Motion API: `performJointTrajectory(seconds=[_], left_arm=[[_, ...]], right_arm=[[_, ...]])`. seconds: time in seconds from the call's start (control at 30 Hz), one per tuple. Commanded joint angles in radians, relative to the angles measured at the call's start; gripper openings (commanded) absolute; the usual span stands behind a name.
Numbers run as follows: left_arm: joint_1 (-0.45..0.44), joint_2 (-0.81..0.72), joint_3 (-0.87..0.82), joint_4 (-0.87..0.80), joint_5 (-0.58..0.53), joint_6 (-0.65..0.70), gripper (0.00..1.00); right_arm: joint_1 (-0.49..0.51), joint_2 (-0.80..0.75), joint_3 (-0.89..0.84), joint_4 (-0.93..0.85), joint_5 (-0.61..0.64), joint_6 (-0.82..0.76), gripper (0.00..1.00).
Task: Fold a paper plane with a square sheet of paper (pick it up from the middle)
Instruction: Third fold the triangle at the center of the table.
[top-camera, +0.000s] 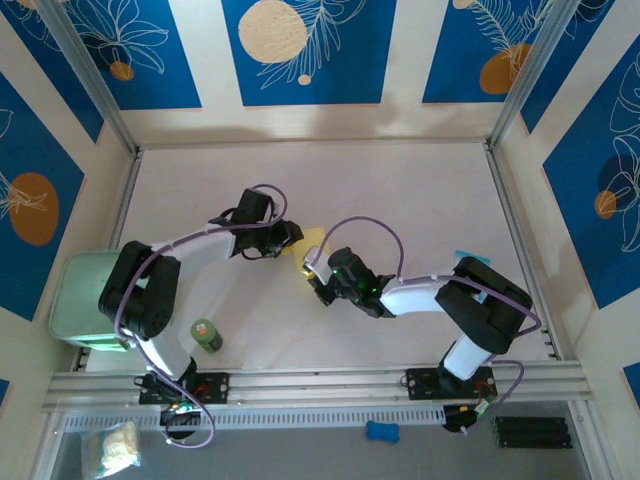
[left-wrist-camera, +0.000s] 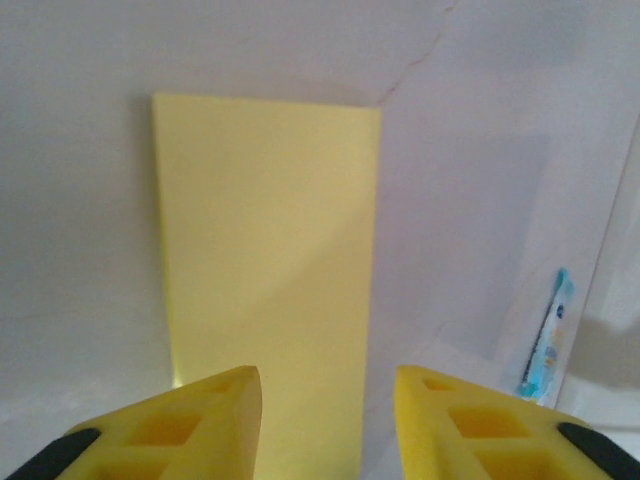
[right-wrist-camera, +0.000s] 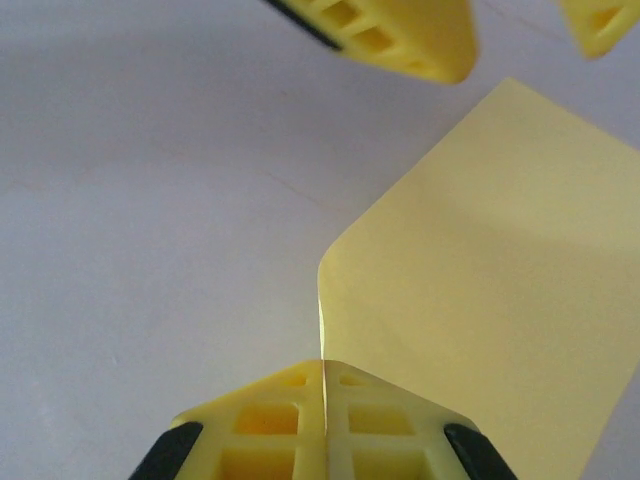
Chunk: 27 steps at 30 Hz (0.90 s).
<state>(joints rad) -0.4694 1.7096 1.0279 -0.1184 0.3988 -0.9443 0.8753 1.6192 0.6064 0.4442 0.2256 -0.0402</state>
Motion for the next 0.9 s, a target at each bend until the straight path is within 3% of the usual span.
performJointTrajectory(seconds=[0.0,0.4,0.87], left_arm=[[-0.006,0.062,0.042,0.025,0.036,0.029,0.34],[-0.021,0.206,0.143,-0.069,0.070,0.104,0.23],[-0.043,0.305,0.284,-0.295,0.016,0.282,0.17]], right_arm=[[-0.009,-0.017,0.015,-0.041,-0.122,0.096,0.03],[-0.066,0.013,0.020,-0.015,-0.290,0.279,0.02],[-0.114,0.050,0.056,-0.066,-0.306,0.368,0.02]])
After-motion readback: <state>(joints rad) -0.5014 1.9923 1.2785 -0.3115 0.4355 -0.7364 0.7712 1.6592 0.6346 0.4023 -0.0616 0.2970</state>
